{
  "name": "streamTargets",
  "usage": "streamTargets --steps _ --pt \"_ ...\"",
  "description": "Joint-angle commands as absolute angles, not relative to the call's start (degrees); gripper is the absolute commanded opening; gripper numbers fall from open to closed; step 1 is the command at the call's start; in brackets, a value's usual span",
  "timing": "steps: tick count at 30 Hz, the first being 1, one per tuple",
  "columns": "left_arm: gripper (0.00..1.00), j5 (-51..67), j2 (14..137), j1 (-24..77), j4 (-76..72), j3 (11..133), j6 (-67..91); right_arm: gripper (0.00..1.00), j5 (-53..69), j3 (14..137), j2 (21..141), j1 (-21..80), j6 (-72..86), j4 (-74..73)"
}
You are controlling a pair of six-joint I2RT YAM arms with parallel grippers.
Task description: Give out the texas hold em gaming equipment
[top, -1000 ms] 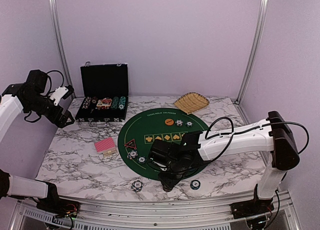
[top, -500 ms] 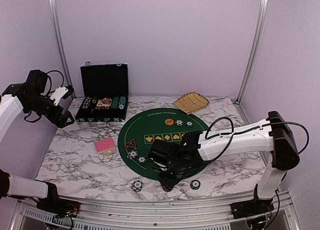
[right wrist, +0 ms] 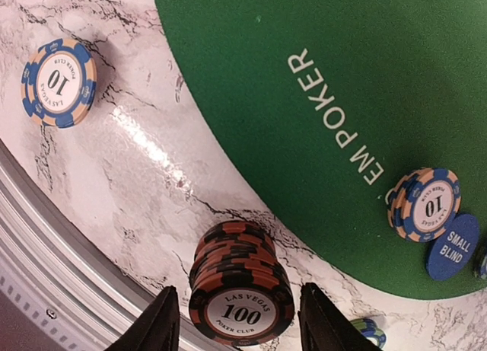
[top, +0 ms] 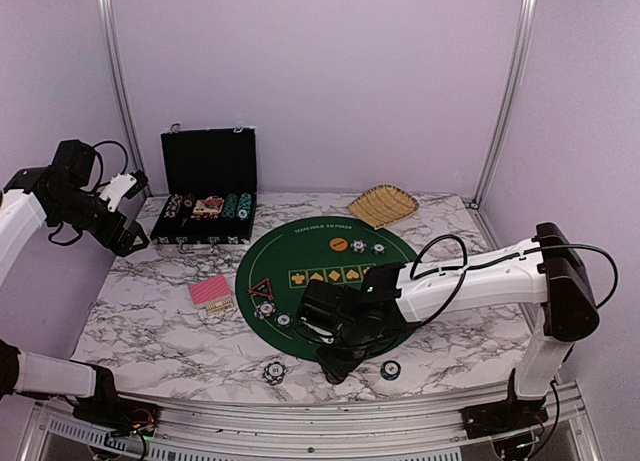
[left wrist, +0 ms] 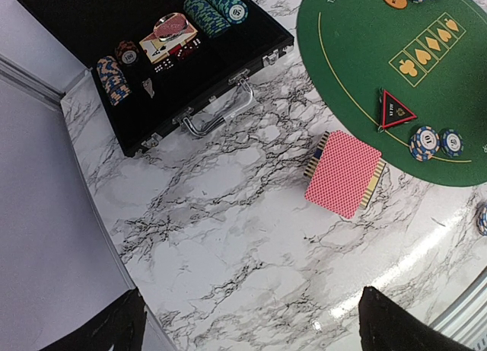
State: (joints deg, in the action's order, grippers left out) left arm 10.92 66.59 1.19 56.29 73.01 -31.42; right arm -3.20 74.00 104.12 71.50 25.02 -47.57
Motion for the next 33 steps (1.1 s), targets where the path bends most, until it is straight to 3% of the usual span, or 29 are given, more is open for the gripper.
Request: streamTargets --steps 1,8,16,24,33 --pt "0.99 11.34 65.72 1.30 57.66 73.31 -32.08 0.51 -3.22 73.97 103.99 71.89 24.72 -47.64" --pt "0.99 11.34 66.00 1.32 57.66 73.68 -31.86 0.45 -3.13 73.94 103.99 71.89 24.64 -47.55" --pt "0.99 11.25 65.98 1.31 57.73 73.91 -31.99 0.30 -3.14 74.09 104.06 71.90 24.23 -48.00" --pt "0.99 11.10 65.75 1.29 57.74 73.89 -32.08 0.29 -3.87 74.48 104.28 71.89 23.59 -48.43" --pt "0.99 10.89 65.66 1.29 57.71 73.99 -32.25 0.11 -5.11 79.37 102.62 71.89 23.64 -51.50"
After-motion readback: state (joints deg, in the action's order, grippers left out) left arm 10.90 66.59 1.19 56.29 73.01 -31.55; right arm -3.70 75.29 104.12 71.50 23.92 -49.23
